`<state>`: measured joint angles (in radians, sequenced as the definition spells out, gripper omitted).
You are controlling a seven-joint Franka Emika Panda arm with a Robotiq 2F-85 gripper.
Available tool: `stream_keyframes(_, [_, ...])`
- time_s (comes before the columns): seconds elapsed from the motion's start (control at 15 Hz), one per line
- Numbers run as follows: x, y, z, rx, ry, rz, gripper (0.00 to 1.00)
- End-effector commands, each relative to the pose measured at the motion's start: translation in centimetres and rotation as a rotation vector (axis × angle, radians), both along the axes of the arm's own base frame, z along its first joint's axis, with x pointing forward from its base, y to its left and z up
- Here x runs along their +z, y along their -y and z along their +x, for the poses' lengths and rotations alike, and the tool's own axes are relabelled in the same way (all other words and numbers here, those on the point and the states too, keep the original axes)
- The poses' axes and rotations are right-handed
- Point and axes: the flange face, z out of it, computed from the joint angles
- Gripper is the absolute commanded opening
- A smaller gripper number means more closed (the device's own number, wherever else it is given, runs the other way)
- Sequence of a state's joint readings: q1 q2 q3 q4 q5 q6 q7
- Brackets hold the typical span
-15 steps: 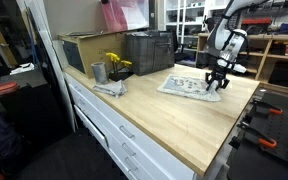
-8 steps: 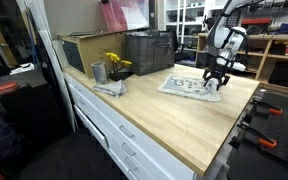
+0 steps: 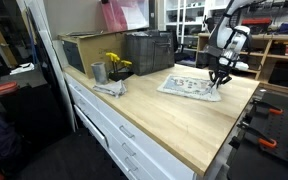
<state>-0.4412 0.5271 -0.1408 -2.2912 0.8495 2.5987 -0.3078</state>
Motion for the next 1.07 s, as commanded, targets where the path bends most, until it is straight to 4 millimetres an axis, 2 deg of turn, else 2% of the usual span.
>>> stream_keyframes(0.0, [1.4, 0.2, -0.4, -0.037, -0.001, -0.046, 0.00])
stream_keyframes(0.27, [3.4, -0.6, 0.4, -0.049, -0.043, -0.141, 0.01])
stream_keyframes(0.47, [5.3, -2.1, 2.3, -0.046, -0.100, -0.244, 0.01])
stream_keyframes(0.67, [6.7, -4.0, 5.5, -0.009, -0.164, -0.324, 0.01])
stream_keyframes(1.0, [7.0, -6.3, 12.2, -0.012, -0.257, -0.394, 0.01])
